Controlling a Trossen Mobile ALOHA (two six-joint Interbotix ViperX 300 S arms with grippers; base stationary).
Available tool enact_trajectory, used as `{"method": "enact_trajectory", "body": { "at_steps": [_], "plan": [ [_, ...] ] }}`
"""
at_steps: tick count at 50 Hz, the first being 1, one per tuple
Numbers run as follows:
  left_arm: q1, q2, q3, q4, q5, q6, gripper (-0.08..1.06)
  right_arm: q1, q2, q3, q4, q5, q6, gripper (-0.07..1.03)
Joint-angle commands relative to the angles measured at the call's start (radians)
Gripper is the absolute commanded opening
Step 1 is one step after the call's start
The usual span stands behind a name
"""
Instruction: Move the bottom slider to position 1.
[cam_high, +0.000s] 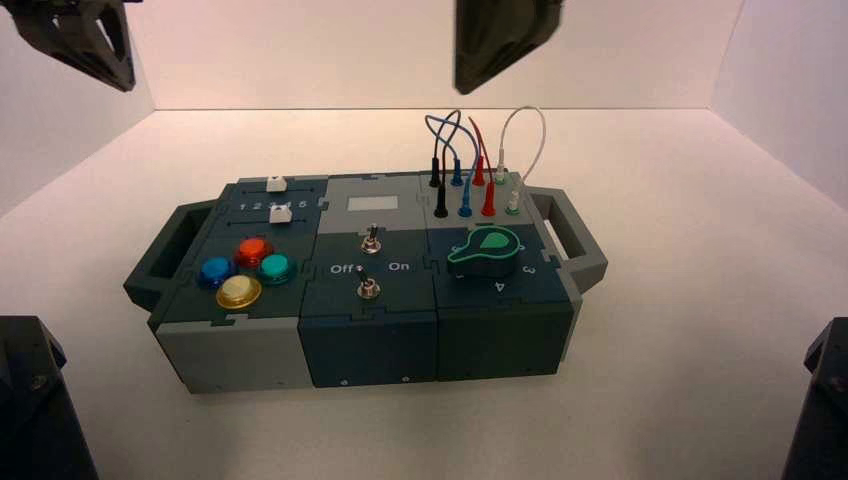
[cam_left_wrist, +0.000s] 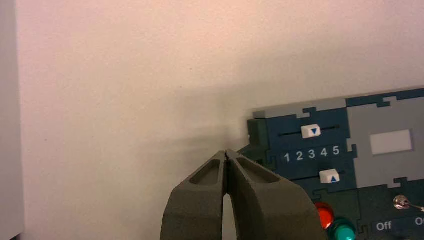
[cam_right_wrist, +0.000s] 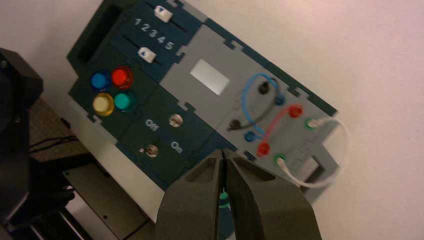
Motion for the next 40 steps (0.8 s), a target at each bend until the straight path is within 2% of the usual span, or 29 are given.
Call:
{"method": "enact_trajectory", "body": {
  "at_steps": [1, 10, 23, 28, 40],
  "plan": [
    [0.006, -0.017, -0.011, 0.005, 0.002, 0.003, -0.03, 0.044, 0.031, -0.057, 0.011, -0.002, 0.002, -0.02],
    [0.011, -0.017, -0.011, 0.008, 0.006, 0.005, -0.03, 0.104, 0.13, -0.104, 0.012, -0.002, 0.0, -0.02],
    [0.021, -0.017, -0.011, 0.008, 0.008, 0.006, -0.03, 0.127, 0.272, -0.187, 0.032, -0.002, 0.0, -0.02],
    [0.021, -0.017, -0.011, 0.008, 0.008, 0.008, -0.03, 0.135, 0.322, -0.224, 0.041, -0.002, -0.009, -0.02],
    [0.021, -0.017, -0.012, 0.008, 0.008, 0.009, -0.03, 0.167, 0.405, -0.295, 0.048, 0.0, -0.009, -0.02]
  ]
}}
